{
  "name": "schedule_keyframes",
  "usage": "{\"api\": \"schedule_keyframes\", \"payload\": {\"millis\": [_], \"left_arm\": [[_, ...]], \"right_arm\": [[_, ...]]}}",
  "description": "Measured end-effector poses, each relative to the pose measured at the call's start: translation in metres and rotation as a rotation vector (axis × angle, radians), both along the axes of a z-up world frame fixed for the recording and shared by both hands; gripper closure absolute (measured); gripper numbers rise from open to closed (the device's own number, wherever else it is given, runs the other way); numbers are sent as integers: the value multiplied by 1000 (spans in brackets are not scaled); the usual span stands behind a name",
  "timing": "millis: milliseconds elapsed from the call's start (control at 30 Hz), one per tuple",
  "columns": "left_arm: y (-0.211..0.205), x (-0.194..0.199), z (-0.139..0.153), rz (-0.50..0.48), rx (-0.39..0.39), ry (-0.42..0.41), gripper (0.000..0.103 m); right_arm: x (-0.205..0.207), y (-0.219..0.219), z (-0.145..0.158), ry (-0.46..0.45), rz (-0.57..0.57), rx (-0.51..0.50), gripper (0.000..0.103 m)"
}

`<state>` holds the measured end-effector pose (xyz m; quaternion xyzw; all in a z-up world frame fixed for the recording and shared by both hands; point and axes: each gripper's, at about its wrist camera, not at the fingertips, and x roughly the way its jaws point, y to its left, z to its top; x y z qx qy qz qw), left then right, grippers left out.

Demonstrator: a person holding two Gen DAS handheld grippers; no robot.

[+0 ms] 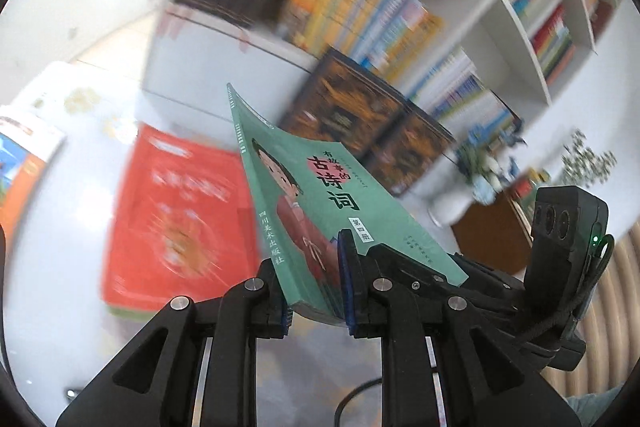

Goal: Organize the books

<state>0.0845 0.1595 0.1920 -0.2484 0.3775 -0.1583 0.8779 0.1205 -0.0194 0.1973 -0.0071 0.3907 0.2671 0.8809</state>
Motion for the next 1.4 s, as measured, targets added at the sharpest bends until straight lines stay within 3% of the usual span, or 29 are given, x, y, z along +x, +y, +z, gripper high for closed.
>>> {"api": "schedule_keyframes", "payload": {"millis": [100, 333, 433, 600, 733, 800, 833, 933, 1067, 1133, 1233, 1400], "left_arm": [[22, 14, -8, 45, 2, 11, 86], [46, 41, -66, 95, -30, 125, 85], [47, 42, -80, 102, -21, 150, 87], [57, 39, -100, 125, -73, 201, 88], [57, 33, -109, 144, -38, 236, 82], [60, 26, -114, 179, 7, 265, 78], [65, 19, -117, 225, 20, 277, 78], [78, 0, -116, 296, 2, 269, 78], [67, -18, -95, 291, 135, 241, 78], [54, -28, -85, 266, 180, 217, 78], [16, -44, -66, 203, 261, 167, 75], [-68, -67, -36, 49, 293, 79, 75]], "right_arm": [[26, 24, -6, 29, 20, 9, 62], [64, 55, -50, 125, 38, -41, 61], [69, 58, -66, 167, 44, -45, 61], [72, 62, -81, 231, 52, -35, 60], [74, 65, -94, 278, 44, -44, 58], [76, 66, -105, 345, 55, -48, 43], [77, 66, -110, 387, 70, -44, 43], [67, 58, -107, 379, 90, -42, 43], [48, 26, -116, 427, 50, -70, 41], [31, 0, -120, 417, 5, -117, 41], [-3, -44, -111, 330, -90, -231, 41], [-67, -123, -60, 153, -314, -336, 40]]}}
